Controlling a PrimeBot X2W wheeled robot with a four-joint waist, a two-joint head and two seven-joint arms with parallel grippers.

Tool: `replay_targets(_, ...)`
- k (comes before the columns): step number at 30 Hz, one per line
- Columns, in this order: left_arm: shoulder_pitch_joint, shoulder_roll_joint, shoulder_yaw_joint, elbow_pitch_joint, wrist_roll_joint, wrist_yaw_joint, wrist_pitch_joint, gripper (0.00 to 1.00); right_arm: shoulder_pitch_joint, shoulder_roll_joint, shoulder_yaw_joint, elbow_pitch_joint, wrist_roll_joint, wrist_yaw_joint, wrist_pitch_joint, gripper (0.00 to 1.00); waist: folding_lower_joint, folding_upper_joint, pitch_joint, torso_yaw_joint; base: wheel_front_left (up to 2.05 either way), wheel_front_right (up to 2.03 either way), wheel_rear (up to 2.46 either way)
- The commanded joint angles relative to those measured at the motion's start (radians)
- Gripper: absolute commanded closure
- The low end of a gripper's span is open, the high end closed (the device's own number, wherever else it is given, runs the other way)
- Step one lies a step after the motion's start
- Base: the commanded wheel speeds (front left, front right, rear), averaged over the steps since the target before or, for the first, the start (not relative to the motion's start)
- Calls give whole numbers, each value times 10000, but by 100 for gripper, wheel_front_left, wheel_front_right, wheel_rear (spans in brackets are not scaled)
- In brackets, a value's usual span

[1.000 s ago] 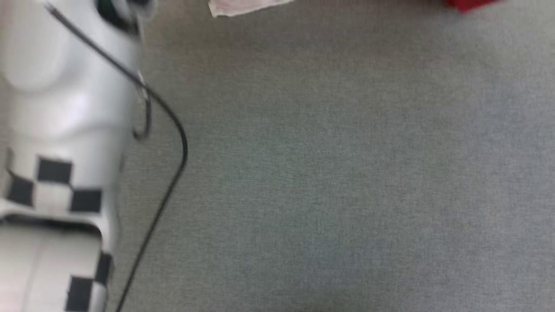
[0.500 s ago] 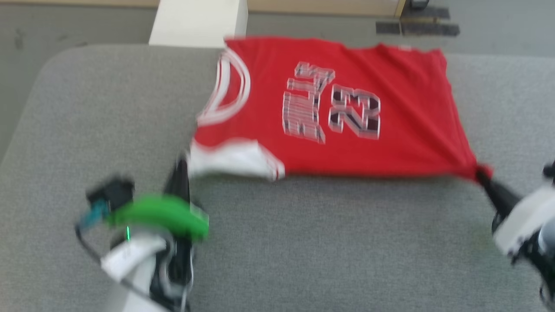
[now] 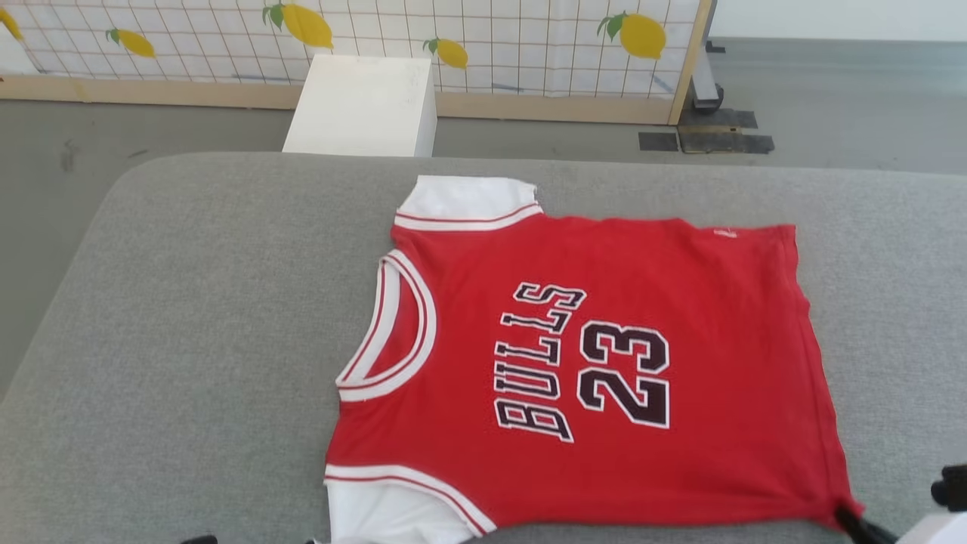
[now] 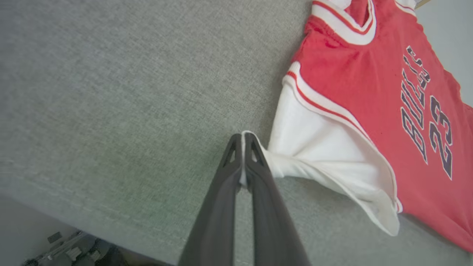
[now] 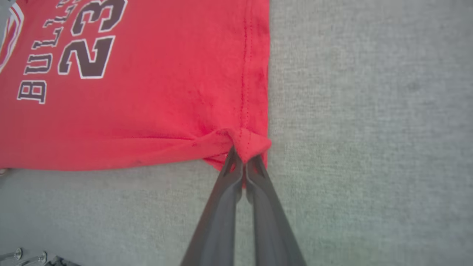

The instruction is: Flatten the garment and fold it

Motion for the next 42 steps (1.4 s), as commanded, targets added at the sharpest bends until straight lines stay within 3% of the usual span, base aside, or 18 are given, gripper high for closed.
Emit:
replay_targets(1, 215, 195, -3, -103, 81, 129, 119, 100, 262, 66, -131, -134, -47, -17, 225, 100, 1, 0, -49, -26, 0, 0, 0)
replay_targets(9, 90, 247, 221, -1460, 21, 85, -62, 100, 417, 443, -881, -1324, -365, -17, 859, 100, 1, 0, -92, -186, 0, 0, 0)
replay_targets(17, -2299, 542, -91, -1802, 591, 80, 529, 100, -1058, 245, -1054, -1999, -838, -17, 1674, 100, 1, 0, 521, -229, 0, 0, 0)
replay_targets(29, -6127, 257, -569, 360, 1191, -455, 706, 100, -3397, -74, -447, -1562, -1319, -17, 3234, 100, 1, 0, 2225, -349, 0, 0, 0)
replay_targets(42, -8021, -469, -1088, 3611, 1437, -979, 334, 100, -4790, -442, 831, -368, -1498, -17, 4122, 100, 1, 0, 3438, -357, 0, 0, 0)
